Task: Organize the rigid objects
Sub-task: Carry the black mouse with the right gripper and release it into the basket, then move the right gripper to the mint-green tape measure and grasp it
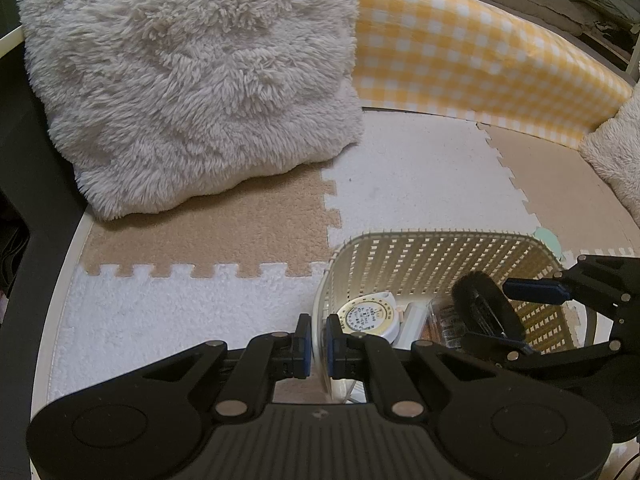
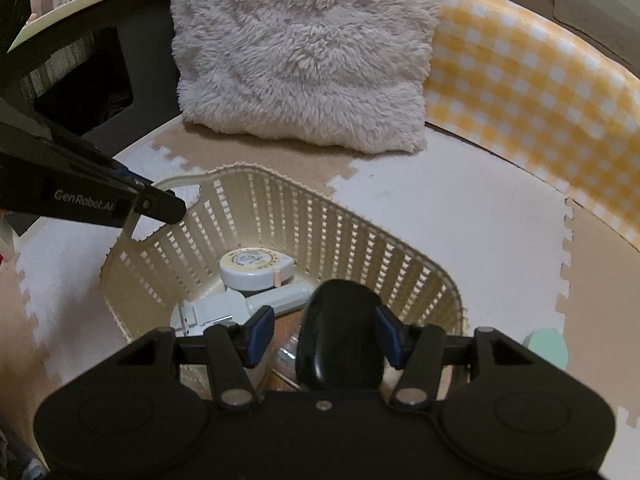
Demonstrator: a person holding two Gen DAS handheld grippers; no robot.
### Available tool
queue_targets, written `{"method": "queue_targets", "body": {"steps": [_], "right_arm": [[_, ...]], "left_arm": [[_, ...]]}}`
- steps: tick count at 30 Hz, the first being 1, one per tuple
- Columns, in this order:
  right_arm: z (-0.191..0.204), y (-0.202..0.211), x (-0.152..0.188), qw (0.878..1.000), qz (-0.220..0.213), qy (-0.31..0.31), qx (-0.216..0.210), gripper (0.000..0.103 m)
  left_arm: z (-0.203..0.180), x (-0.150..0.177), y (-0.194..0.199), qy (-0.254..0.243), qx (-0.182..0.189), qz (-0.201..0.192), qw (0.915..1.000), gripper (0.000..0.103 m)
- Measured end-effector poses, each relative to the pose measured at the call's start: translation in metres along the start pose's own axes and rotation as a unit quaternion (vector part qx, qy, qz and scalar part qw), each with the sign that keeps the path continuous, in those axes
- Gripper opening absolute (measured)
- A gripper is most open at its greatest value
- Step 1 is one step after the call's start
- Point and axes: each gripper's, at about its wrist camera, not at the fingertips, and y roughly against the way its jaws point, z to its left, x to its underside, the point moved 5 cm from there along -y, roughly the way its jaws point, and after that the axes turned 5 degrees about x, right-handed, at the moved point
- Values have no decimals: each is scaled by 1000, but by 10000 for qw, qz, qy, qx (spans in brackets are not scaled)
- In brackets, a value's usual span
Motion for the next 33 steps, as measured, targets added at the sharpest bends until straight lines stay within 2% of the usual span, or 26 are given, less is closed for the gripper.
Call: {"method": "queue_targets", "body": {"steps": [8, 17, 20, 23, 29, 31, 33], "right_arm": [[-1, 5, -2, 9998, 31, -118, -133, 56], [-7, 39, -19, 9987, -339, -308, -245, 58], [-12, 56, -29, 9972, -555, -412, -291, 61], [-19, 72, -39, 9951, -794, -506, -290, 66], [-42, 102, -53, 9882, -1280, -829, -174, 87], [-52, 111, -57, 9848, -1440, -974, -63, 98], [-63, 117, -59, 9810, -1594, -1098, 84, 101]], "left_arm": [[0, 0, 0, -1, 0, -5, 10000, 8], [0, 0, 0, 10, -1, 6, 10000, 8], [-1, -1, 0, 4, -11, 9, 10000, 8], [-1, -1, 0, 8, -9, 8, 10000, 8], [-1, 0, 0, 8, -8, 8, 10000, 8], [-1, 0, 0, 7, -10, 9, 10000, 8], [-1, 0, 0, 6, -11, 8, 10000, 8]]}}
